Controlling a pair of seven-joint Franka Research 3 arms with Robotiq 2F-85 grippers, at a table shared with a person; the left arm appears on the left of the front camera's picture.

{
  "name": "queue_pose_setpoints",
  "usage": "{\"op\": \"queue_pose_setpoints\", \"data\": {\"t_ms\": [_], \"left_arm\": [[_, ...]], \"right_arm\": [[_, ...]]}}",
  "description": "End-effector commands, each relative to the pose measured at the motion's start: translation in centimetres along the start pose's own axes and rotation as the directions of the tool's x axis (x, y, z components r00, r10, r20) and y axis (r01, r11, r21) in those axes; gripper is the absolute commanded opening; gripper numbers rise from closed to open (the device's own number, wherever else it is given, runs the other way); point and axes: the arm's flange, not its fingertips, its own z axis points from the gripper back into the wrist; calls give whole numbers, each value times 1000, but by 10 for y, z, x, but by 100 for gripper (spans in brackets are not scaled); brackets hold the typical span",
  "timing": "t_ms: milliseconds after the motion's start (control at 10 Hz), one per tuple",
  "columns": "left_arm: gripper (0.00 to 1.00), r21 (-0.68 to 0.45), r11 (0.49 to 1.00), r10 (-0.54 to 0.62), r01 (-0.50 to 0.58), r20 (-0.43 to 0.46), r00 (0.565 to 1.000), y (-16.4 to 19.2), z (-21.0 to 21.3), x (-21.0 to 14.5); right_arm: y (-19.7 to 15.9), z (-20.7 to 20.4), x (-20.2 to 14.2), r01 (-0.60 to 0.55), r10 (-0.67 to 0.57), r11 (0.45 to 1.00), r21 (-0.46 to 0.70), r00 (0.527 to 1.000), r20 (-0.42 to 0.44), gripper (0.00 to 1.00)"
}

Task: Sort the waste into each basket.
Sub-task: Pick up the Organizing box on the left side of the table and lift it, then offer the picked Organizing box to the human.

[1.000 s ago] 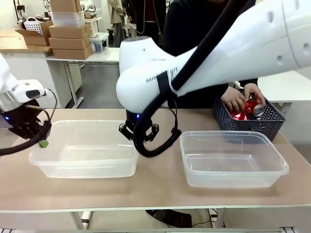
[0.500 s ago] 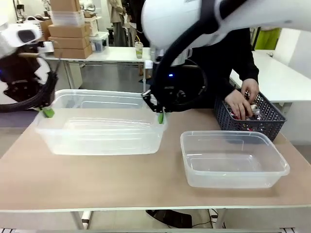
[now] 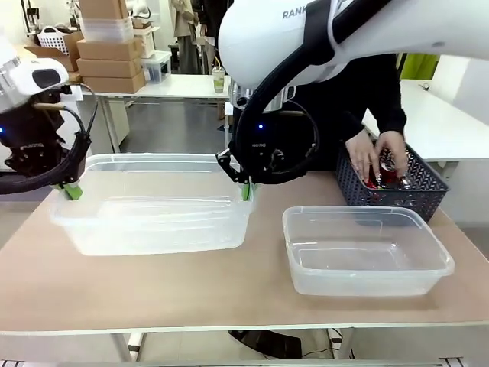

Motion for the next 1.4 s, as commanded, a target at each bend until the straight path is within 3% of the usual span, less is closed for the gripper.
{"op": "queue_pose_setpoints", "data": {"t_ms": [0, 100, 200, 300, 400, 500, 600, 700, 1300], "left_arm": [[9, -25, 995, 91, -92, -36, 995, -44, -2, 12], [9, -43, 990, 134, -135, -31, 990, -75, -12, 20], [9, -81, 987, 135, -142, -80, 988, -111, -23, 27], [9, -7, 975, 221, -222, -65, 973, -136, -36, 36], [9, -9, 970, 241, -243, -84, 967, -152, -49, 46], [9, -8, 964, 266, -266, -42, 963, -156, -56, 54], [9, -9, 963, 269, -270, -52, 962, -154, -55, 59], [9, -38, 975, 217, -220, -85, 973, -166, -63, 35], [9, -38, 975, 217, -220, -85, 973, -166, -63, 35]], "right_arm": [[-77, 9, -20, 57, -57, 990, -128, 998, 5, 5], [-99, 13, -33, 84, -81, 981, -173, 996, 22, 5], [-116, 13, -43, 90, -83, 970, -225, 996, 41, 5], [-134, 14, -53, 79, -65, 970, -230, 996, 66, 5], [-153, 11, -63, 76, -64, 970, -233, 996, 62, 5], [-166, 7, -67, 101, -91, 977, -189, 994, 63, 5], [-165, 1, -68, 145, -138, 973, -180, 989, 50, 5], [-147, 19, -62, 117, -108, 974, -194, 993, 55, 5], [-147, 19, -62, 117, -108, 974, -194, 993, 55, 5]]}}
